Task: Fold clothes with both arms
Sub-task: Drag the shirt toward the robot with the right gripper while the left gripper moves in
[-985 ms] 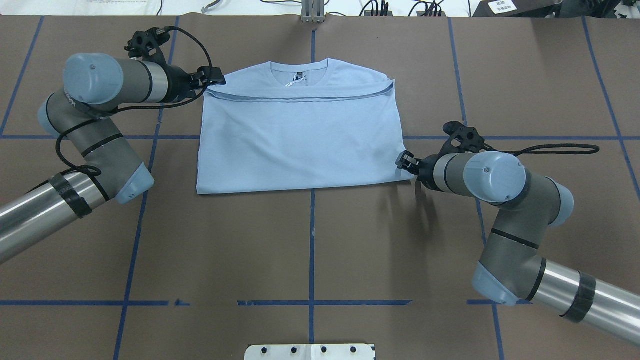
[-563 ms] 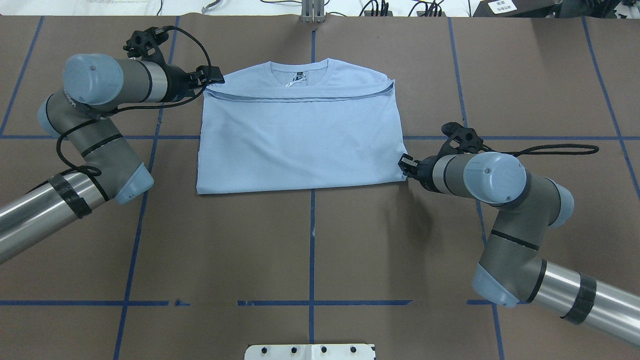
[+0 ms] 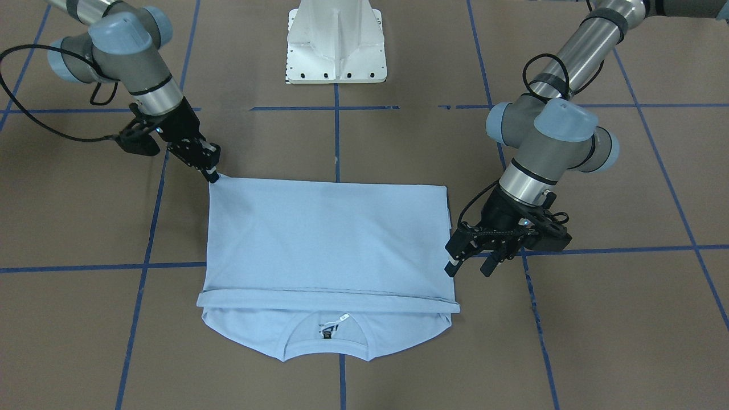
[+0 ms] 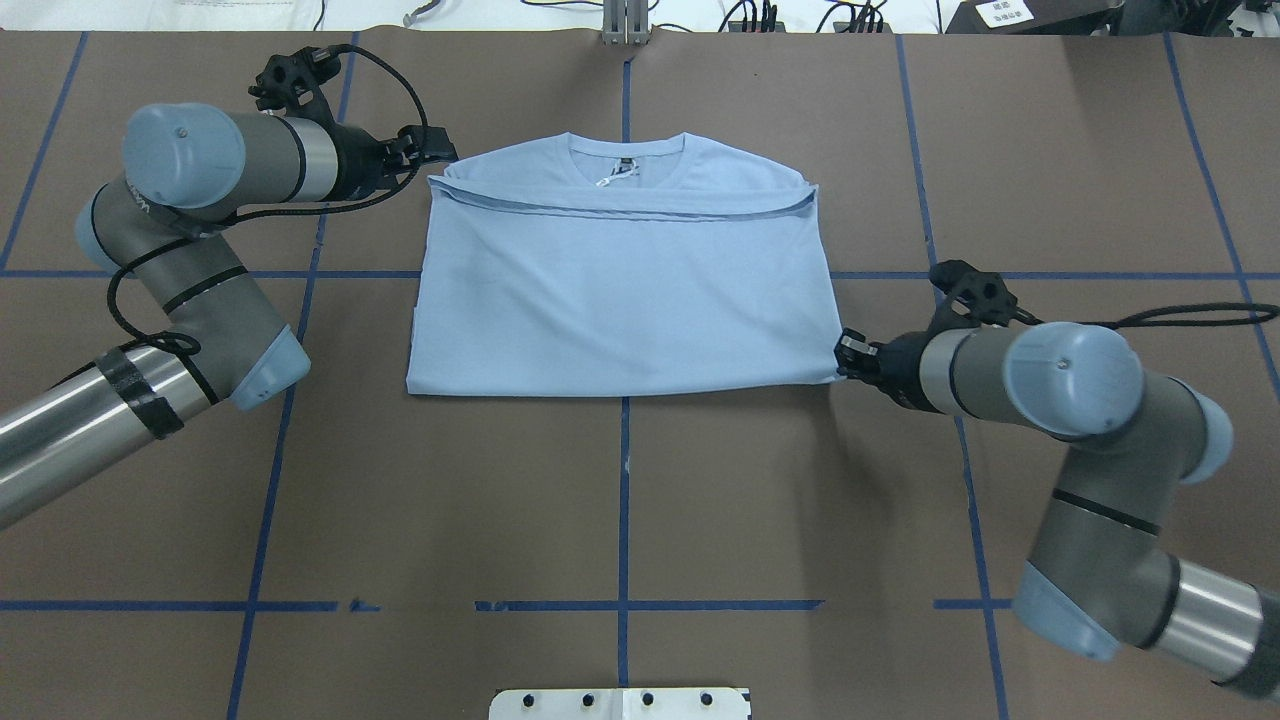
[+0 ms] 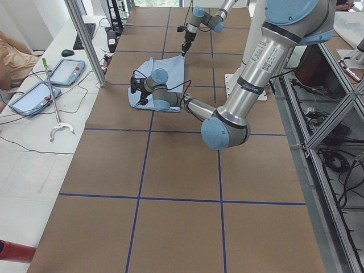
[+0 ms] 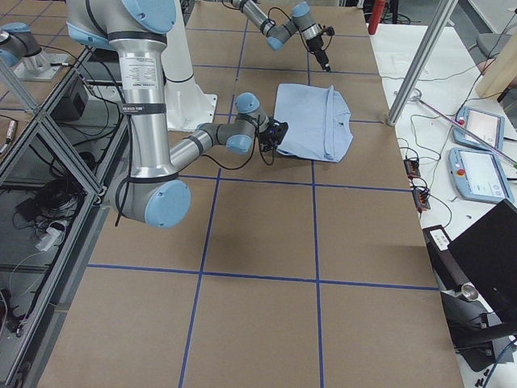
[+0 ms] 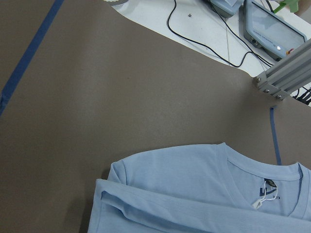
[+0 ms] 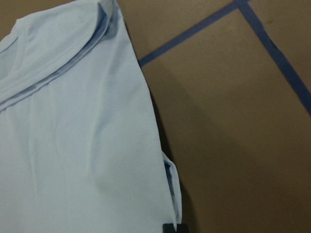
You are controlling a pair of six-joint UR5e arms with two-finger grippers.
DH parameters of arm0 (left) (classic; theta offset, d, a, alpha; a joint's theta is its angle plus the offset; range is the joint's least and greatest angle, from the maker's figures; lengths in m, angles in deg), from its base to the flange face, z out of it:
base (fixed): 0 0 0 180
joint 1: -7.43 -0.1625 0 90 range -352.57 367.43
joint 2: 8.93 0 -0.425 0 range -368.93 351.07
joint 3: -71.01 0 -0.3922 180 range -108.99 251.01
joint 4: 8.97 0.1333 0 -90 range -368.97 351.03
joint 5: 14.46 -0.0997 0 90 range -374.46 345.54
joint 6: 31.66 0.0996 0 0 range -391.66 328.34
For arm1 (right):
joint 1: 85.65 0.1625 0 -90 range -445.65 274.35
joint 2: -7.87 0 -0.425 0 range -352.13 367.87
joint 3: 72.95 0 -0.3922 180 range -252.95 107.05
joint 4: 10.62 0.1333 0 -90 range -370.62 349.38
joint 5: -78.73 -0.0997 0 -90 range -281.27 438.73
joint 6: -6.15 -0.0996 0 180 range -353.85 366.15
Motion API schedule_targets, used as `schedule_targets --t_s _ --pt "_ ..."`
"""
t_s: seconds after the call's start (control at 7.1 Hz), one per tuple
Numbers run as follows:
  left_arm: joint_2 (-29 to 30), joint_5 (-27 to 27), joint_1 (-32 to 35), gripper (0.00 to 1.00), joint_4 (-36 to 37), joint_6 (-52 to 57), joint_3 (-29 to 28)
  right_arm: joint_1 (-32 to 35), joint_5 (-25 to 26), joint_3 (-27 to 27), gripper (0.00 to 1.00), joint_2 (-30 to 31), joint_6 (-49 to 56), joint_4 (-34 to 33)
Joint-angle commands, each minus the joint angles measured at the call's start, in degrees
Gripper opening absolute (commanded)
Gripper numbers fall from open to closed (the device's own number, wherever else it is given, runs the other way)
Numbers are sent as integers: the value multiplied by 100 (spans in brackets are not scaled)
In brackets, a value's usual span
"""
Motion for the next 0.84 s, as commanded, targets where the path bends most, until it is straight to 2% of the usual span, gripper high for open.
schedule_targets --t_s 0.0,0.14,0.28,0.42,0.56,0.7 --pt "-377 487 -33 99 59 -438 727 -846 -236 -1293 0 1122 -773 -12" --pt "-423 854 -42 99 68 -596 1097 -1478 -168 -1393 0 1160 -1160 -12" --pt "-493 1084 -77 99 -36 -806 1231 -1963 -141 -1446 0 1178 -1173 -12" --pt "-503 1304 -286 99 -2 -1122 1633 -2411 -132 -1534 0 1221 -1173 -12" --pt "-720 1141 -515 100 -11 -1908 2229 -2903 -97 -1561 0 1326 -1164 -4" --pt "-809 1096 -787 100 59 -2012 2531 -3395 408 -1552 99 1467 -1129 -12"
